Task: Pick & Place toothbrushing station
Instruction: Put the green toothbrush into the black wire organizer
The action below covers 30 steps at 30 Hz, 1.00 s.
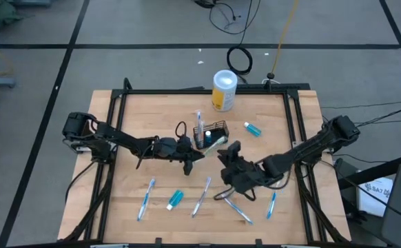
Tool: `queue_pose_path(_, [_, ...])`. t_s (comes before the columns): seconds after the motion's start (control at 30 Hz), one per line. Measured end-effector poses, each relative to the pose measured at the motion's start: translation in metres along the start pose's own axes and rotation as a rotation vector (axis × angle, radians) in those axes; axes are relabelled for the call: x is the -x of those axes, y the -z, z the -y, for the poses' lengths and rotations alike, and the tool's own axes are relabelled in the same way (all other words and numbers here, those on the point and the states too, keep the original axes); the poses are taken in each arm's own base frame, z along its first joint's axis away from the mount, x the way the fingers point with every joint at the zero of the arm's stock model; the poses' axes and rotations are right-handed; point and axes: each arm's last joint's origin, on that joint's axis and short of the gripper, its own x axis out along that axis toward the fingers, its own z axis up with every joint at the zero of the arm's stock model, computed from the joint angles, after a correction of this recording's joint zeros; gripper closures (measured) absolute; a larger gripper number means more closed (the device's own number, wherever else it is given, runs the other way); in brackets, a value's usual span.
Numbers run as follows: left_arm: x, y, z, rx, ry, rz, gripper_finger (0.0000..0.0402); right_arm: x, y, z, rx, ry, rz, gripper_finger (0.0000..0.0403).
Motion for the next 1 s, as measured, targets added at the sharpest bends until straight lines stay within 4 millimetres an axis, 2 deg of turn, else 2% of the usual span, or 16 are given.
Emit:
queue_pose_path(0.13, [0.000,-0.006,0.003,-0.058,0.048,0.057,0.0385,0.013,0.018,0.017,-0.231,-0.018,0.035,0.0277])
queue_pose_path(0.27, [0.001,-0.011,0.007,-0.125,0.098,0.107,0.0392,0.007,0.049,0.019,-0.481,-0.044,0.117,0.0281])
queue_pose_path(0.43, [0.001,-0.014,0.008,-0.138,0.099,0.137,0.0384,-0.010,0.085,0.013,-0.834,-0.035,0.398,0.0277])
queue_pose_path(0.57, [0.002,-0.015,0.009,-0.178,0.103,0.156,0.0389,-0.020,0.113,0.011,-0.960,-0.100,0.695,0.0263])
queue_pose_path(0.63, [0.001,-0.017,0.010,-0.198,0.103,0.162,0.0391,-0.026,0.123,0.010,-1.038,-0.140,0.779,0.0252])
queue_pose_path(0.73, [0.000,-0.021,0.012,-0.227,0.103,0.175,0.0387,-0.038,0.125,0.014,-1.105,-0.181,0.844,0.0235])
queue_pose_path(0.87, [-0.001,-0.025,0.013,-0.251,0.102,0.186,0.0384,-0.060,0.112,0.014,-1.111,-0.269,0.852,0.0213])
queue_pose_path(1.0, [-0.002,-0.026,0.013,-0.250,0.102,0.186,0.0391,-0.073,0.100,0.014,-1.096,-0.259,0.853,0.0201])
